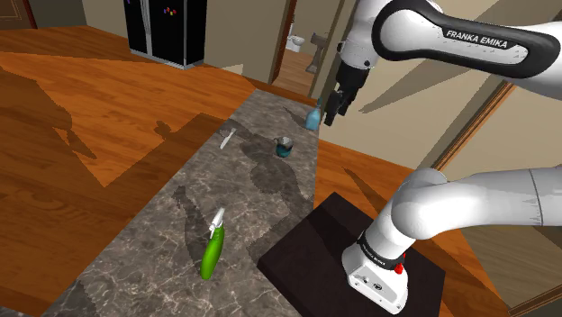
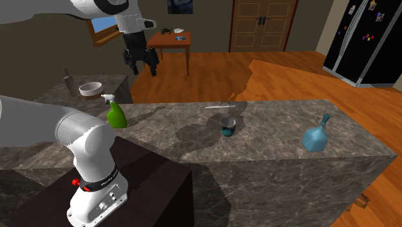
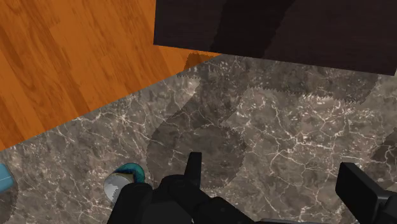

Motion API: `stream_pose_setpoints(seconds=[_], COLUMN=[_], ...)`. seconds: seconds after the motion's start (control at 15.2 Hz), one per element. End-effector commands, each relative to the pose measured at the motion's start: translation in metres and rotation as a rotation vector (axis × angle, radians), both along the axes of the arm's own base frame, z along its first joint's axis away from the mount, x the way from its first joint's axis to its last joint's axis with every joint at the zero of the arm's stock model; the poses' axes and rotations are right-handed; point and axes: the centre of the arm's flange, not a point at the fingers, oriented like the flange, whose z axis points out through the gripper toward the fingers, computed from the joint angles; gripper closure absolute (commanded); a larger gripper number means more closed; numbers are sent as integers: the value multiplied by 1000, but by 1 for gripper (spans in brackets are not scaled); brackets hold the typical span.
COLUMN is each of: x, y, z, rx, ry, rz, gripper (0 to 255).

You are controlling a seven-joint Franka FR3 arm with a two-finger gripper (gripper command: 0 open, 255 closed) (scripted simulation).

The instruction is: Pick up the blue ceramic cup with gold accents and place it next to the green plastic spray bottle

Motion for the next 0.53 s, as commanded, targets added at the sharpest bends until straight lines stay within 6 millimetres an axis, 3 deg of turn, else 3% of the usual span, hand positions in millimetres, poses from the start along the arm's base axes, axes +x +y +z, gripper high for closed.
stream_pose_setpoints(seconds=[0.0, 0.46], x=[0, 60], y=[0, -42], z=[0, -58], rx=[0, 9], ry=[0, 5], rz=[0, -30], gripper=[0, 0])
